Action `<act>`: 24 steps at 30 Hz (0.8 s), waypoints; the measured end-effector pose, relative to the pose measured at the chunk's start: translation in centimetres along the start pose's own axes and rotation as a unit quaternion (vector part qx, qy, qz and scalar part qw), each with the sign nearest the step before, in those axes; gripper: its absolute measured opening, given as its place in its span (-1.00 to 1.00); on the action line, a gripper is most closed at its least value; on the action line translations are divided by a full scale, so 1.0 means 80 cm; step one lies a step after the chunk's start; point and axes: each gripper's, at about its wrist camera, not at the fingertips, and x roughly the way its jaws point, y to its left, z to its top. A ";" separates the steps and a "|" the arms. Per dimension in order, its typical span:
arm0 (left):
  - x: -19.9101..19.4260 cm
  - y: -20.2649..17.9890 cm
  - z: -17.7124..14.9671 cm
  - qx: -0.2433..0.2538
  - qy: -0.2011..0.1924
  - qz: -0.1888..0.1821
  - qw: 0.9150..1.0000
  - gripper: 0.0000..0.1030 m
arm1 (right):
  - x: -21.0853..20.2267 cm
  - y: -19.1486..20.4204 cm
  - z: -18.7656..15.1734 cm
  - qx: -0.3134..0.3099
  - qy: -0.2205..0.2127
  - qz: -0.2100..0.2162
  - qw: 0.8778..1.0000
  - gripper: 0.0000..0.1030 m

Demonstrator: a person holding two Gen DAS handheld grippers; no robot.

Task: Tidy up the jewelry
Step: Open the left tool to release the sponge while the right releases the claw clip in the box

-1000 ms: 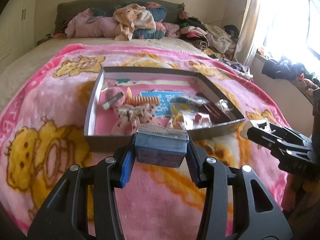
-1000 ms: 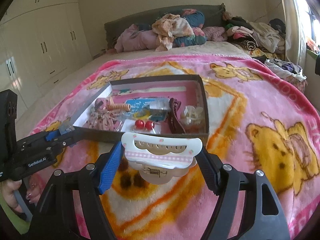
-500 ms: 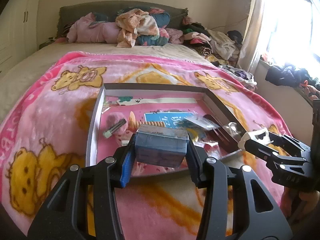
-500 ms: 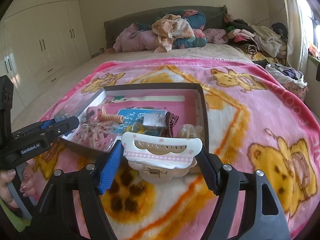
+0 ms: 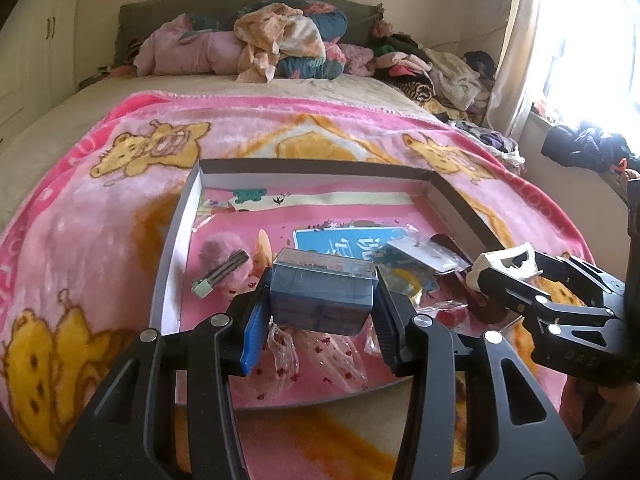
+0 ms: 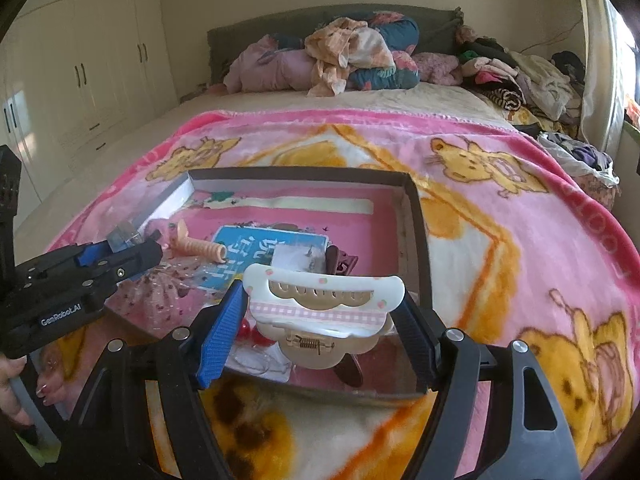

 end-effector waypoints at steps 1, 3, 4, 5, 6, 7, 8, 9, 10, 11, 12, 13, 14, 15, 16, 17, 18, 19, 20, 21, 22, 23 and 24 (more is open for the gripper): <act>0.003 0.000 -0.001 0.000 0.002 0.001 1.000 -0.28 | 0.004 0.000 -0.001 0.000 0.003 0.000 1.000 0.36; 0.006 0.000 -0.003 0.000 0.006 0.003 1.000 -0.28 | 0.009 0.000 -0.003 0.000 0.009 0.001 1.000 0.38; 0.007 0.001 -0.005 0.000 0.008 0.004 1.000 -0.28 | 0.009 0.001 -0.005 -0.001 0.005 -0.001 1.000 0.38; 0.008 0.001 -0.006 0.000 0.010 0.005 1.000 -0.28 | 0.009 0.002 -0.006 -0.001 0.004 0.000 1.000 0.40; 0.009 0.001 -0.009 0.000 0.012 0.006 1.000 -0.27 | 0.007 0.002 -0.007 -0.001 0.004 0.004 1.000 0.48; 0.009 0.002 -0.010 0.000 0.012 0.007 1.000 -0.27 | 0.004 0.003 -0.007 0.000 -0.001 0.004 1.000 0.52; 0.008 0.002 -0.011 0.001 0.012 0.008 1.000 -0.25 | 0.002 0.003 -0.008 0.001 -0.004 0.004 1.000 0.57; 0.008 0.001 -0.012 0.001 0.012 0.009 1.000 -0.15 | -0.002 0.003 -0.009 0.002 -0.009 0.005 1.000 0.58; 0.005 0.001 -0.013 0.000 0.010 0.010 1.000 -0.10 | -0.005 0.003 -0.009 0.003 -0.012 0.006 1.000 0.59; 0.003 0.001 -0.014 0.000 0.007 0.009 1.000 -0.03 | -0.009 0.002 -0.010 0.005 -0.015 0.005 1.000 0.63; 0.000 0.001 -0.014 0.000 0.004 0.009 1.000 0.05 | -0.015 0.002 -0.012 0.009 -0.021 0.004 1.000 0.69; -0.004 0.000 -0.016 0.000 0.001 0.011 1.000 0.07 | -0.020 0.001 -0.013 0.012 -0.027 0.003 1.000 0.71; -0.008 0.000 -0.017 0.001 -0.002 0.012 1.000 0.12 | -0.025 0.000 -0.014 0.015 -0.031 0.001 0.999 0.74; -0.012 -0.001 -0.018 0.002 -0.005 0.014 1.000 0.18 | -0.032 -0.001 -0.016 0.019 -0.038 -0.002 0.999 0.74; -0.017 -0.001 -0.020 0.002 -0.008 0.016 1.000 0.21 | -0.037 -0.002 -0.018 0.022 -0.044 -0.002 0.999 0.76; -0.022 -0.001 -0.022 0.003 -0.012 0.016 1.000 0.25 | -0.043 -0.003 -0.020 0.026 -0.050 -0.003 0.998 0.79; -0.026 -0.002 -0.023 0.002 -0.016 0.016 1.000 0.33 | -0.049 -0.004 -0.022 0.030 -0.056 -0.004 0.998 0.85; -0.033 -0.002 -0.026 0.002 -0.022 0.016 1.000 0.38 | -0.056 -0.006 -0.025 0.035 -0.065 -0.005 0.997 0.85; -0.038 -0.003 -0.027 0.003 -0.027 0.017 0.999 0.44 | -0.063 -0.008 -0.027 0.040 -0.070 -0.003 0.997 0.86; -0.043 -0.004 -0.029 0.004 -0.032 0.017 0.999 0.48 | -0.069 -0.009 -0.030 0.043 -0.073 -0.003 0.996 0.86; -0.049 -0.005 -0.031 0.004 -0.036 0.018 0.999 0.50 | -0.073 -0.010 -0.031 0.044 -0.076 -0.004 0.996 0.87; -0.054 -0.006 -0.033 0.004 -0.039 0.018 0.999 0.58 | -0.078 -0.010 -0.033 0.045 -0.079 -0.006 0.996 0.87; -0.058 -0.007 -0.034 0.004 -0.040 0.018 0.999 0.65 | -0.082 -0.010 -0.035 0.045 -0.081 -0.008 0.996 0.87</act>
